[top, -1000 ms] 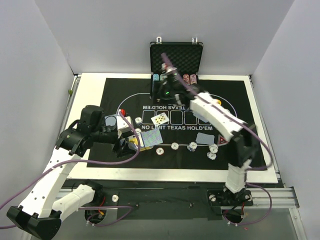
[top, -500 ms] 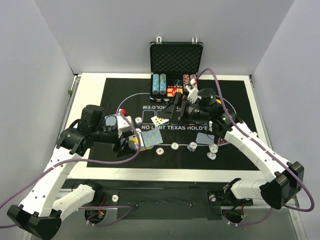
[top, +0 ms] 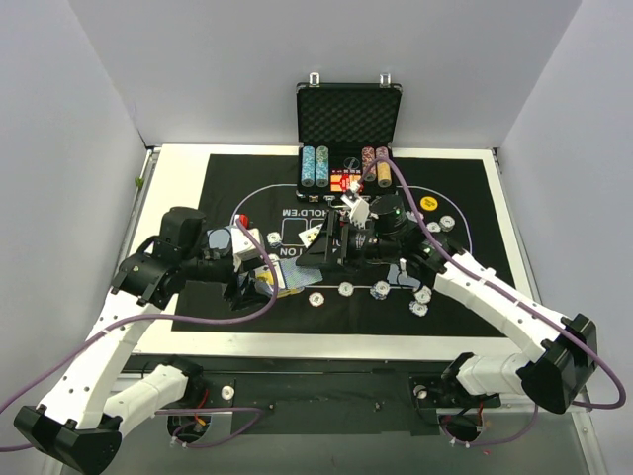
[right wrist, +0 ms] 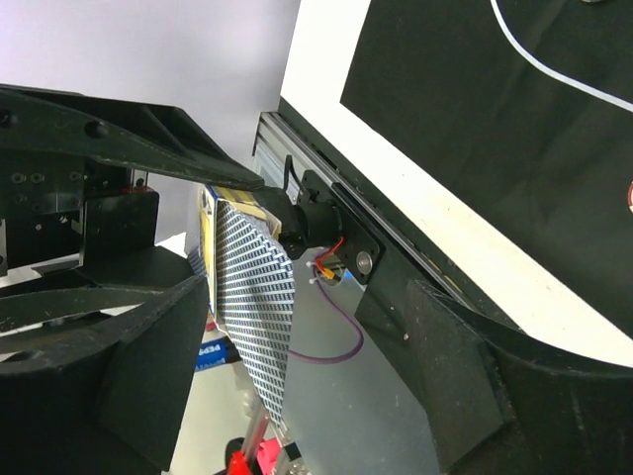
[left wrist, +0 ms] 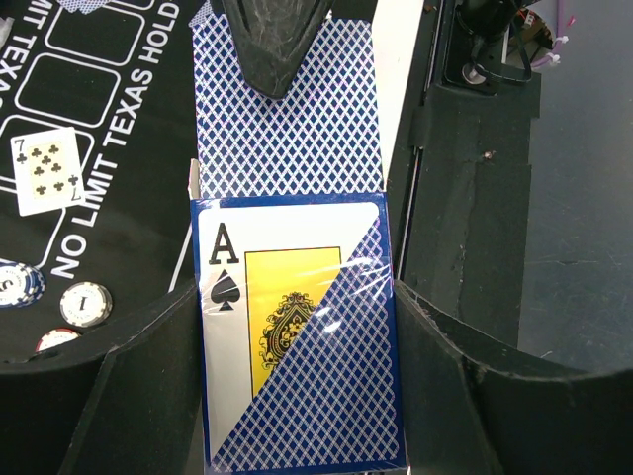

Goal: Distribute texas hold em gaming equipment

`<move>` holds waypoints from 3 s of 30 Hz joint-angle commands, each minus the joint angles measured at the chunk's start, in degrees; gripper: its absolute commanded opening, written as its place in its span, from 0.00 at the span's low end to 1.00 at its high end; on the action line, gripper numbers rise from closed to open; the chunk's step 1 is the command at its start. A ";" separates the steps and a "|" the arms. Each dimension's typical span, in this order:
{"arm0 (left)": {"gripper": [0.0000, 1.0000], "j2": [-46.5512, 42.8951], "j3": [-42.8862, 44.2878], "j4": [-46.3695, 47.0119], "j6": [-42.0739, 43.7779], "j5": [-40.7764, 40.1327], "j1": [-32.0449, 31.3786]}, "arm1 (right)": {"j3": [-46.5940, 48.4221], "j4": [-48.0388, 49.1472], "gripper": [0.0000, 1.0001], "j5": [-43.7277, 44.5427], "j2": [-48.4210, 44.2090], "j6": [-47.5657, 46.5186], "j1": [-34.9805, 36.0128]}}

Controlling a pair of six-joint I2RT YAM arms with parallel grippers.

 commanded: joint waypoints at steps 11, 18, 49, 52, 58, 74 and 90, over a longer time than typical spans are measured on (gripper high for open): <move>0.00 -0.95 -0.05 4.56 -1.41 1.44 -0.16 | -2.34 1.90 0.52 -0.73 -2.31 0.92 1.64; 0.00 -0.96 -0.32 4.64 -1.41 1.35 -0.16 | -2.52 0.14 0.36 -0.55 -4.07 0.57 0.59; 0.00 -1.31 -2.25 6.40 -2.11 1.88 -0.16 | -2.78 -6.71 0.08 -1.52 -8.46 -2.41 -4.95; 0.00 -1.48 -2.34 6.49 -2.29 1.96 -0.16 | -2.78 -7.68 0.08 -1.60 -8.81 -2.85 -5.57; 0.00 -1.66 -2.25 6.40 -2.29 1.88 -0.16 | -2.78 -8.64 0.08 -2.13 -9.60 -3.29 -6.44; 0.00 -1.83 -2.25 6.14 -2.29 1.88 -0.16 | -1.38 -9.88 0.03 -6.09 -13.29 -4.52 -11.72; 0.00 -1.66 -1.64 5.26 -2.11 1.70 -0.16 | 11.09 -16.71 0.00 -0.57 -4.52 -13.64 -20.86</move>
